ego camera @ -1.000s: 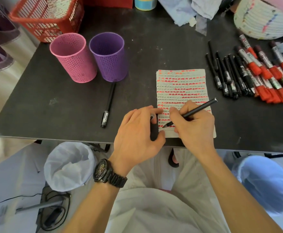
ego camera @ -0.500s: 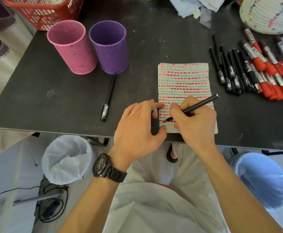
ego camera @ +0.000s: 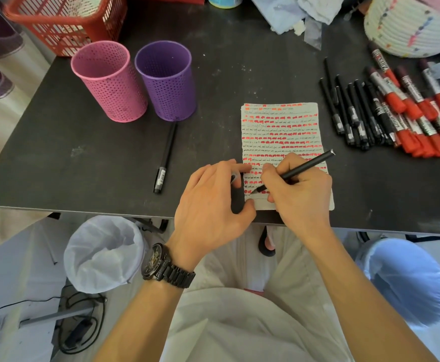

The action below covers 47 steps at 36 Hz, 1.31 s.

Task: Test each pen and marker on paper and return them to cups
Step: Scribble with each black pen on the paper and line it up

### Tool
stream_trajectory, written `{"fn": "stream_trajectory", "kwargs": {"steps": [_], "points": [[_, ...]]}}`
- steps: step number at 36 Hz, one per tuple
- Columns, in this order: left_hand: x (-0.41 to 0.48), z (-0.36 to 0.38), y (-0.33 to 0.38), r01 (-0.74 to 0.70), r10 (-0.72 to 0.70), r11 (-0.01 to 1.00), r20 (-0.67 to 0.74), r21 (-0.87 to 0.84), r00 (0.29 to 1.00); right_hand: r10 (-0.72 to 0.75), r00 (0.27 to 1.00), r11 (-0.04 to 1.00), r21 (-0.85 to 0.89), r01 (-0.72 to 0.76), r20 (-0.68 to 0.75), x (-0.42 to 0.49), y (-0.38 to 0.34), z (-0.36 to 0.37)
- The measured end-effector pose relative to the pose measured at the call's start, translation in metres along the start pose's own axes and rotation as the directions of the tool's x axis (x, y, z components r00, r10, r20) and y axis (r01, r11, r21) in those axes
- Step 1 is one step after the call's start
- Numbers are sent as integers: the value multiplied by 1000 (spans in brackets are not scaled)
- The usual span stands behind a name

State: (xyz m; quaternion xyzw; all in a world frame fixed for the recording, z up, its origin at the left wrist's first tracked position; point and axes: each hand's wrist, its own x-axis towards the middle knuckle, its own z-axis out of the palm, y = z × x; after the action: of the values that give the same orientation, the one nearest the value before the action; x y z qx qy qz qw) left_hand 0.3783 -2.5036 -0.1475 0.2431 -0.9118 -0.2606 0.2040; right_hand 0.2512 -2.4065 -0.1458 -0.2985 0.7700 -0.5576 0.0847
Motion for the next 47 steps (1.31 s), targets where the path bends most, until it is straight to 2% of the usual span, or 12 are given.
{"fn": "stream_trajectory", "kwargs": {"steps": [20, 22, 25, 27, 28, 30, 31, 32, 36, 41, 47], "points": [[0, 1, -1, 18, -18, 1000, -9, -7, 1000, 24, 1000, 1000, 4, -24, 1, 1, 0, 0], [-1, 0, -1, 21, -21, 1000, 12, -6, 1000, 36, 999, 999, 29, -35, -24, 2, -1, -1], [0, -2, 0, 36, -36, 999, 50, -10, 998, 106, 992, 983, 157, -95, -67, 6, -3, -4], [3, -6, 0, 90, -82, 993, 87, -83, 993, 137, 987, 967, 226, -116, -81, 8, -5, -6], [6, -10, -1, 149, -128, 971, 121, -188, 984, 149, 985, 960, 250, -123, -86, 9, -6, -7], [12, -17, -2, 290, -223, 834, 194, -469, 955, 178, 980, 942, 304, -143, -88, 10, -9, -8], [16, -20, -3, 340, -262, 759, 218, -556, 940, 183, 979, 933, 328, -145, -88, 10, -10, -9], [20, -22, -4, 362, -295, 731, 210, -579, 932, 185, 979, 926, 348, -144, -85, 10, -11, -9], [26, -19, -3, 366, -338, 779, 149, -510, 929, 203, 978, 884, 440, -157, -58, 9, -9, -11], [19, -5, 1, 234, -234, 922, 39, -308, 972, 172, 985, 813, 563, -151, 16, 10, -6, -15], [19, -4, -4, 238, -238, 924, 38, -300, 971, 162, 987, 836, 529, -146, 16, 10, -8, -14]]}}
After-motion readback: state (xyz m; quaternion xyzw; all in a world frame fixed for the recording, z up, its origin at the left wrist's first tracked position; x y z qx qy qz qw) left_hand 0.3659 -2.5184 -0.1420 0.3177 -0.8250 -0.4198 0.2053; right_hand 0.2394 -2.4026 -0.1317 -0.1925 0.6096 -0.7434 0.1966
